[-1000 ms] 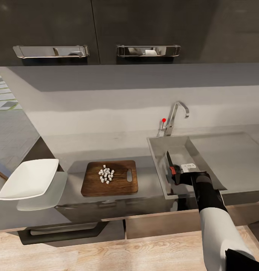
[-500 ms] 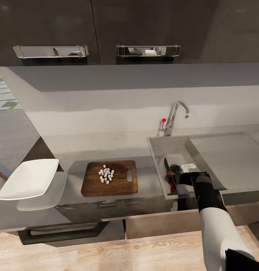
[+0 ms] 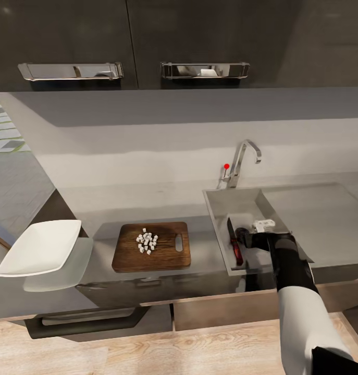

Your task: In the kitchen, take the Vidalia onion out of the sink, dice it on the chopping board with the paring knife, put the diced onion into the bowl on the countertop, then place both the paring knife and the chopping board into the sink.

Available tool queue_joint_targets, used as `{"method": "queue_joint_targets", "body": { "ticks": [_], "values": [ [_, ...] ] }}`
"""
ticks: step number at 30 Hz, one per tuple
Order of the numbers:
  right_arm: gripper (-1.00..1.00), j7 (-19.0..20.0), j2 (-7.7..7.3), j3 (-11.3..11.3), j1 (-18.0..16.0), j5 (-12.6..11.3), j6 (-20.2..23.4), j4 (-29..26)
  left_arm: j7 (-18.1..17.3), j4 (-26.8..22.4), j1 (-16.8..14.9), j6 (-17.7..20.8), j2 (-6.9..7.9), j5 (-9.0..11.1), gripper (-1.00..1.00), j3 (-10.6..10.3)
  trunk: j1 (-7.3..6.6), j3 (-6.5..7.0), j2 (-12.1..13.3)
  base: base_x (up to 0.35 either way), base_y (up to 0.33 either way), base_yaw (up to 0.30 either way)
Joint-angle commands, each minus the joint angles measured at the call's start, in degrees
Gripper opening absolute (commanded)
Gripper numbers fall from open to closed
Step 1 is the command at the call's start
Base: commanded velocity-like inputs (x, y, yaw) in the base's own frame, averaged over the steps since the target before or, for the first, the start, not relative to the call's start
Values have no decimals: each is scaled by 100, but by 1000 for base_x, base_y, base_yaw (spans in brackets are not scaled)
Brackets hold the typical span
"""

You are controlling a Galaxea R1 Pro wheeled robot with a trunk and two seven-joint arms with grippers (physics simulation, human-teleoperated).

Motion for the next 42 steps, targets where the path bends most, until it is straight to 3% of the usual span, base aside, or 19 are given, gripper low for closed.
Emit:
{"method": "queue_joint_targets", "body": {
  "ticks": [1,8,15,21,42],
  "values": [
    [100,119,23,-17,-4,58,9,-201,2,-12,4,-7,-1,32,100,-10,4,-10,-10,0,0,0],
    [100,900,50,-14,33,76,66,-1058,2,-10,4,-7,-1,32,100,-10,4,-10,-10,-142,0,0],
    [100,1002,51,-16,40,62,82,-1141,2,23,4,-7,-1,32,100,-10,4,-10,-10,-313,77,0],
    [100,1530,51,-30,42,54,72,-1297,2,24,4,-15,-1,32,100,-10,4,-10,-10,-89,240,0],
    [100,1627,51,-93,46,45,39,-1322,2,24,4,-16,-1,31,100,-10,4,-10,-10,-1,175,0]
  ]
}}
